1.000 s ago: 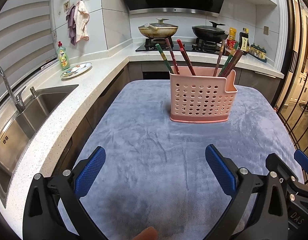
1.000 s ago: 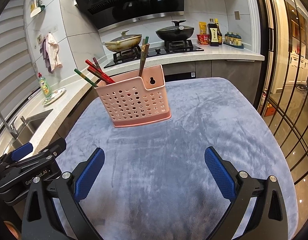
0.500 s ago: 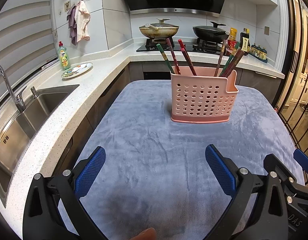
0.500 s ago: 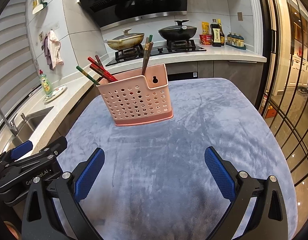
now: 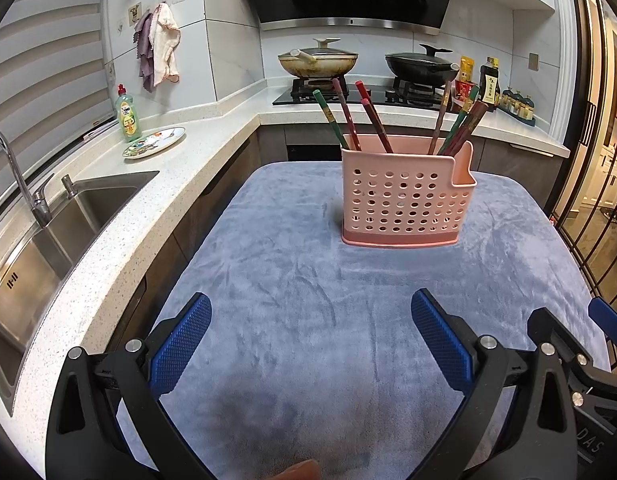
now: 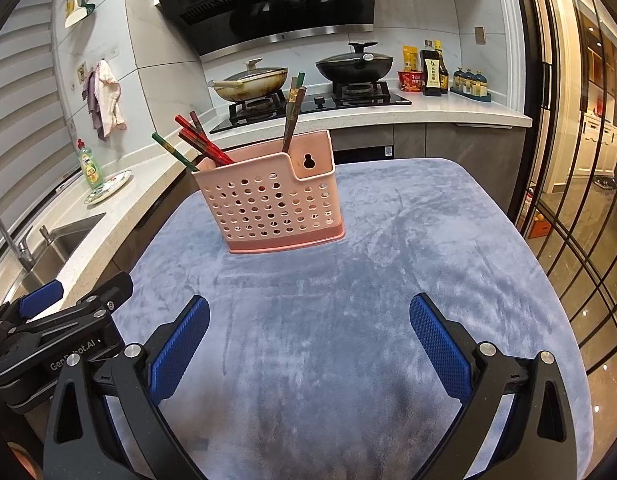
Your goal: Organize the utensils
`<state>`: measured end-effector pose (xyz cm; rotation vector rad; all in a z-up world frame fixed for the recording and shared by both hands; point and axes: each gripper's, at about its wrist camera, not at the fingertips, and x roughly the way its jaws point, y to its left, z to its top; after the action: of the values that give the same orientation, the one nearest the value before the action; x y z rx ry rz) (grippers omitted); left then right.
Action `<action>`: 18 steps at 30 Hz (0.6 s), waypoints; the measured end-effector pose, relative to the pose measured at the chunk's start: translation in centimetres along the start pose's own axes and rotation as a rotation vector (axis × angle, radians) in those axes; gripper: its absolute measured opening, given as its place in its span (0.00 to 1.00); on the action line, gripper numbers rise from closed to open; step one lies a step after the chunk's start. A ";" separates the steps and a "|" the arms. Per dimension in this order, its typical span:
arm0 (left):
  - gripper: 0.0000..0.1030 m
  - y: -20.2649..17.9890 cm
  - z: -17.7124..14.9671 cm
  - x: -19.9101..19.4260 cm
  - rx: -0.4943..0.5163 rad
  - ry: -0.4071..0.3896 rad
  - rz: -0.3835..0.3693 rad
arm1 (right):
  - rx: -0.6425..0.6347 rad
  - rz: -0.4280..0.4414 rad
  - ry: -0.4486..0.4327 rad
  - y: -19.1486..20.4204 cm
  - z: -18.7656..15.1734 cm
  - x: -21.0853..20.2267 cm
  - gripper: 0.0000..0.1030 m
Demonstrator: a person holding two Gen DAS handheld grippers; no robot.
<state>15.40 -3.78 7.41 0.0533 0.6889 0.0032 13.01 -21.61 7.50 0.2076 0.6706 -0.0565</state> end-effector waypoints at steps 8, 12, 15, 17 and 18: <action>0.93 -0.1 0.0 0.0 0.004 0.001 0.002 | -0.002 -0.003 -0.001 0.0 -0.1 0.0 0.94; 0.93 -0.2 0.0 0.0 0.006 0.003 0.000 | -0.002 -0.005 -0.001 0.0 -0.2 0.0 0.94; 0.93 -0.3 0.0 0.1 0.012 0.005 -0.002 | -0.003 -0.005 -0.001 0.0 -0.1 0.0 0.94; 0.93 -0.3 0.0 0.2 0.010 0.008 -0.004 | -0.002 -0.007 -0.003 -0.1 -0.1 -0.1 0.94; 0.93 -0.3 0.1 0.2 0.009 0.009 -0.004 | -0.002 -0.009 -0.003 -0.1 -0.2 0.0 0.94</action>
<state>15.63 -4.11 7.28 0.0604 0.6983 -0.0036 12.88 -21.65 7.37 0.2027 0.6690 -0.0644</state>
